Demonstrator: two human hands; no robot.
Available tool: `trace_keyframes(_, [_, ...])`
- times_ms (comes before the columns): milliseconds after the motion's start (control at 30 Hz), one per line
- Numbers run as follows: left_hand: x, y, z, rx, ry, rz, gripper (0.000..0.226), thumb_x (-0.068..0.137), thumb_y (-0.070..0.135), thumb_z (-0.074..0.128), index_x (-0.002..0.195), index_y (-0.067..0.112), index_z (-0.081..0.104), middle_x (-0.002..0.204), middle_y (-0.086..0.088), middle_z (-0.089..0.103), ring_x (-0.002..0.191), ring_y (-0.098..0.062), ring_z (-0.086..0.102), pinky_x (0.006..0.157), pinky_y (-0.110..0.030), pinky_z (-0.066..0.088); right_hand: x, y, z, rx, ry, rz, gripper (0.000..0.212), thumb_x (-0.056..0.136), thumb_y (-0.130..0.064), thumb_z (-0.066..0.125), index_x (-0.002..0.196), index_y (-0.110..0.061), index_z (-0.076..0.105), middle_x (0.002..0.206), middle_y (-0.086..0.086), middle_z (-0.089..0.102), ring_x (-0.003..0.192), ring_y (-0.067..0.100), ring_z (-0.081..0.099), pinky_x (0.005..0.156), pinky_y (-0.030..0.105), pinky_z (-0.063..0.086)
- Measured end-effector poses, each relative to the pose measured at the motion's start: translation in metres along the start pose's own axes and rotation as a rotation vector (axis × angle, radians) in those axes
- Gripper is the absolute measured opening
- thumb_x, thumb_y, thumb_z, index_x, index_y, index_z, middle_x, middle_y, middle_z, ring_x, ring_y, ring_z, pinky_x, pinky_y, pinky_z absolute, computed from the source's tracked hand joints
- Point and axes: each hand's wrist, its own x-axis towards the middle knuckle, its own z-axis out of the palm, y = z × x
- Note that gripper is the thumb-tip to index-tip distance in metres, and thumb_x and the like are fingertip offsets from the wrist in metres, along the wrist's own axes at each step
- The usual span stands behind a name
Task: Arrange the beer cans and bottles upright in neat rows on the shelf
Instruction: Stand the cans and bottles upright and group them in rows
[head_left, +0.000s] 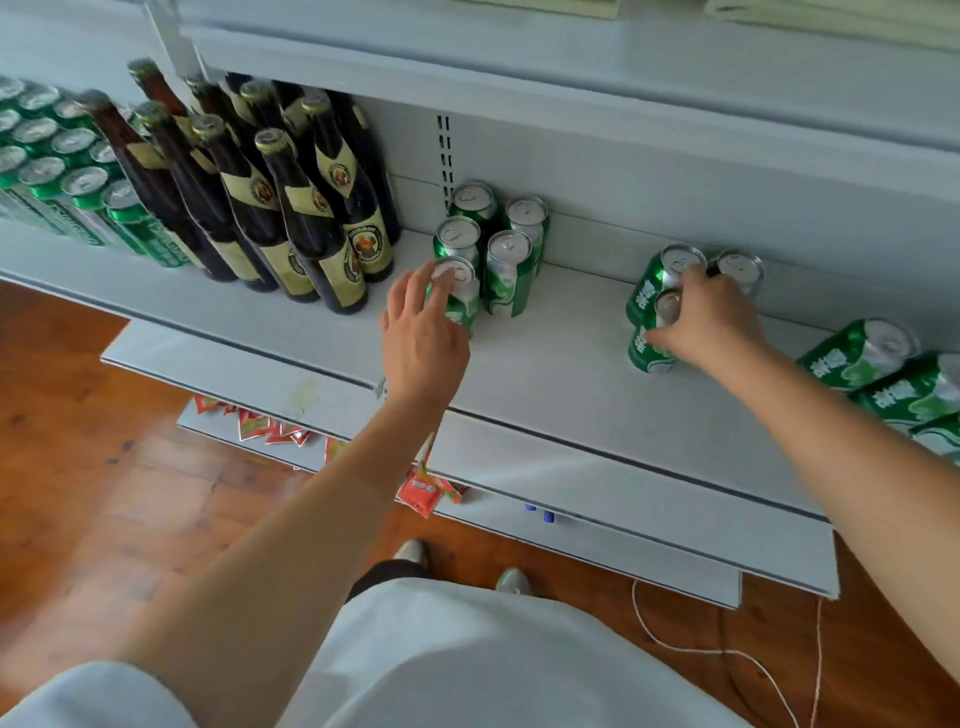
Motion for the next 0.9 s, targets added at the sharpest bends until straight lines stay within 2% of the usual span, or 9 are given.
trace_keyframes(133, [0.003, -0.013, -0.005, -0.060, -0.170, -0.022, 0.065, 0.086, 0.003, 0.052, 0.147, 0.022, 0.038, 0.158, 0.010, 0.022, 0.132, -0.025, 0.044, 0.091, -0.043, 0.054, -0.020, -0.047, 0.006, 0.093, 0.000, -0.226, 0.068, 0.066, -0.034, 0.086, 0.118, -0.010, 0.051, 0.116, 0.015, 0.055, 0.100, 0.030, 0.056, 0.076, 0.028, 0.041])
trace_keyframes(233, [0.002, -0.018, -0.008, -0.052, -0.201, 0.018, 0.072, 0.084, 0.001, 0.050, 0.150, 0.026, 0.034, 0.159, 0.014, 0.016, 0.125, -0.025, 0.051, 0.081, -0.043, 0.057, -0.029, -0.095, 0.015, 0.106, 0.001, -0.408, 0.066, 0.066, -0.034, 0.086, 0.117, -0.009, 0.051, 0.113, 0.014, 0.055, 0.094, 0.028, 0.057, 0.075, 0.028, 0.044])
trace_keyframes(400, [0.005, -0.028, -0.013, -0.012, -0.252, 0.091, 0.079, 0.083, 0.001, 0.052, 0.153, 0.028, 0.027, 0.161, 0.011, 0.013, 0.128, -0.027, 0.046, 0.083, -0.041, 0.056, -0.023, -0.135, 0.043, 0.072, 0.033, -0.467, 0.065, 0.071, -0.032, 0.083, 0.124, -0.011, 0.052, 0.121, 0.015, 0.048, 0.103, 0.032, 0.055, 0.080, 0.037, 0.049])
trace_keyframes(500, [0.012, -0.028, -0.021, 0.081, -0.296, 0.092, 0.072, 0.086, 0.007, 0.055, 0.151, 0.025, 0.031, 0.160, 0.005, 0.020, 0.134, -0.032, 0.035, 0.099, -0.045, 0.047, -0.017, -0.134, 0.054, 0.092, 0.033, -0.451, 0.070, 0.075, -0.036, 0.080, 0.131, -0.010, 0.047, 0.125, 0.016, 0.045, 0.108, 0.033, 0.052, 0.086, 0.038, 0.048])
trace_keyframes(567, [0.017, -0.021, -0.028, 0.127, -0.207, 0.147, 0.064, 0.084, 0.011, 0.053, 0.146, 0.021, 0.041, 0.154, -0.001, 0.032, 0.136, -0.035, 0.030, 0.107, -0.049, 0.039, -0.018, -0.126, 0.052, 0.128, 0.034, -0.470, 0.077, 0.076, -0.044, 0.077, 0.135, -0.008, 0.043, 0.126, 0.017, 0.044, 0.110, 0.033, 0.051, 0.087, 0.039, 0.048])
trace_keyframes(633, [0.019, -0.004, -0.029, -0.027, -0.082, 0.257, 0.056, 0.081, 0.010, 0.046, 0.136, 0.014, 0.051, 0.141, -0.009, 0.047, 0.128, -0.034, 0.041, 0.102, -0.045, 0.042, -0.017, -0.107, 0.042, 0.095, 0.153, -0.495, 0.074, 0.084, -0.053, 0.064, 0.138, -0.007, 0.043, 0.128, 0.017, 0.046, 0.110, 0.033, 0.051, 0.085, 0.042, 0.050])
trace_keyframes(700, [0.019, 0.026, -0.026, -0.277, -0.110, 0.298, 0.051, 0.081, 0.004, 0.047, 0.132, 0.010, 0.055, 0.130, -0.011, 0.052, 0.112, -0.032, 0.053, 0.087, -0.040, 0.048, -0.007, -0.070, 0.025, 0.044, 0.352, -0.449, 0.058, 0.091, -0.050, 0.053, 0.132, -0.008, 0.051, 0.126, 0.016, 0.049, 0.108, 0.034, 0.052, 0.086, 0.042, 0.049])
trace_keyframes(767, [0.022, 0.058, -0.014, -0.413, -0.216, 0.308, 0.048, 0.084, 0.003, 0.052, 0.132, 0.010, 0.054, 0.125, -0.011, 0.054, 0.104, -0.029, 0.059, 0.080, -0.040, 0.052, 0.009, -0.024, 0.008, 0.031, 0.457, -0.273, 0.048, 0.090, -0.037, 0.056, 0.130, -0.009, 0.053, 0.131, 0.017, 0.046, 0.114, 0.037, 0.049, 0.092, 0.044, 0.046])
trace_keyframes(900, [0.031, 0.111, 0.038, -0.506, -0.459, 0.160, 0.054, 0.088, 0.015, 0.062, 0.139, 0.007, 0.045, 0.129, -0.012, 0.054, 0.113, -0.025, 0.057, 0.094, -0.043, 0.051, 0.035, 0.045, -0.010, 0.184, 0.220, 0.105, 0.070, 0.083, -0.023, 0.067, 0.142, -0.007, 0.033, 0.141, 0.021, 0.031, 0.126, 0.040, 0.038, 0.103, 0.041, 0.038])
